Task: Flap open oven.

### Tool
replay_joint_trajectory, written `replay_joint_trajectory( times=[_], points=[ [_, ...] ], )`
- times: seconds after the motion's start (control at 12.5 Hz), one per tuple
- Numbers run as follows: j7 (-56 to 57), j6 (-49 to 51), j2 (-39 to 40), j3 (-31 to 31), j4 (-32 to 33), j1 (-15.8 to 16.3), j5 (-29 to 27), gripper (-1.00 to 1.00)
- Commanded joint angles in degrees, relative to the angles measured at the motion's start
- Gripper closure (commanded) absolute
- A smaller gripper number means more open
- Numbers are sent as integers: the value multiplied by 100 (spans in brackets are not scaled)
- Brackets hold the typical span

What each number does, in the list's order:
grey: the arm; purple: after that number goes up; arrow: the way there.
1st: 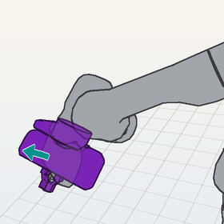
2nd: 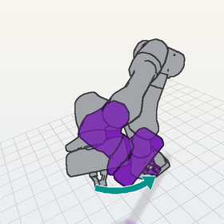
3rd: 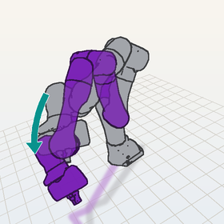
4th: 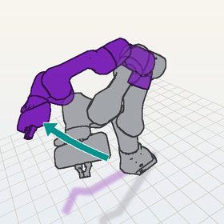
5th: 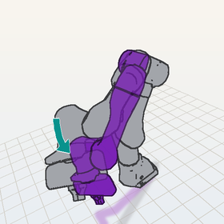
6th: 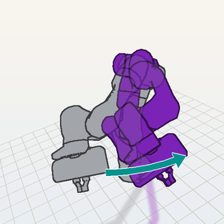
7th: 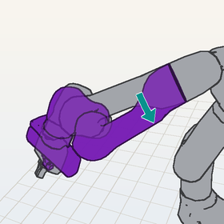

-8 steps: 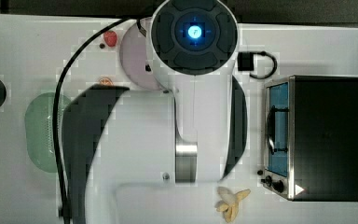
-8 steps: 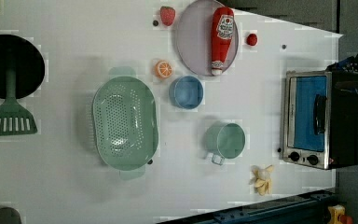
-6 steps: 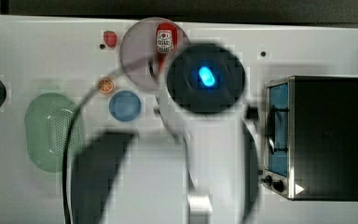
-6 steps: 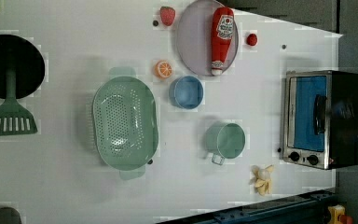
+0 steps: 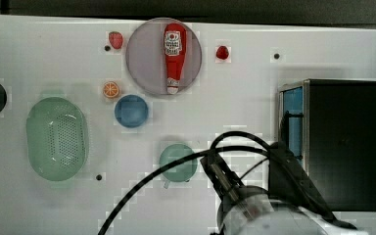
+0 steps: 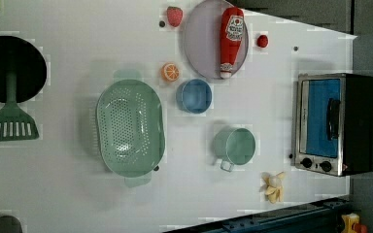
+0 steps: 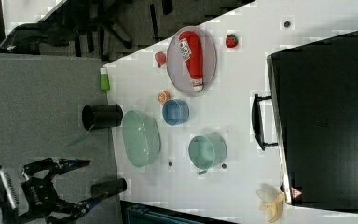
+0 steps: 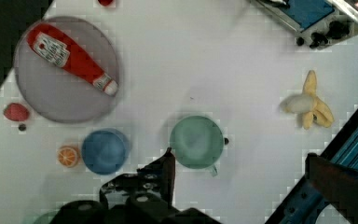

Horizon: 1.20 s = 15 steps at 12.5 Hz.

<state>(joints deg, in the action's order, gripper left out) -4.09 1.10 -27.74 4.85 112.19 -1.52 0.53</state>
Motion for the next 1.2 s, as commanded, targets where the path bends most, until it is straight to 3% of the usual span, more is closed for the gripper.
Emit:
replay_joint_trajectory(
  times=[0.08, 0.4, 0.48, 0.8, 1.2],
  points=[
    [-298, 27, 405, -113, 147, 40, -12, -40],
    [-298, 28, 424, -54, 179, 27, -2, 55],
    [-288, 28, 438, -1, 200, 15, 7, 65],
    [1382, -71, 483, 433, 412, -7, 141, 65],
    [3895, -886, 736, 1066, 650, -52, 968, 65]
  ],
)
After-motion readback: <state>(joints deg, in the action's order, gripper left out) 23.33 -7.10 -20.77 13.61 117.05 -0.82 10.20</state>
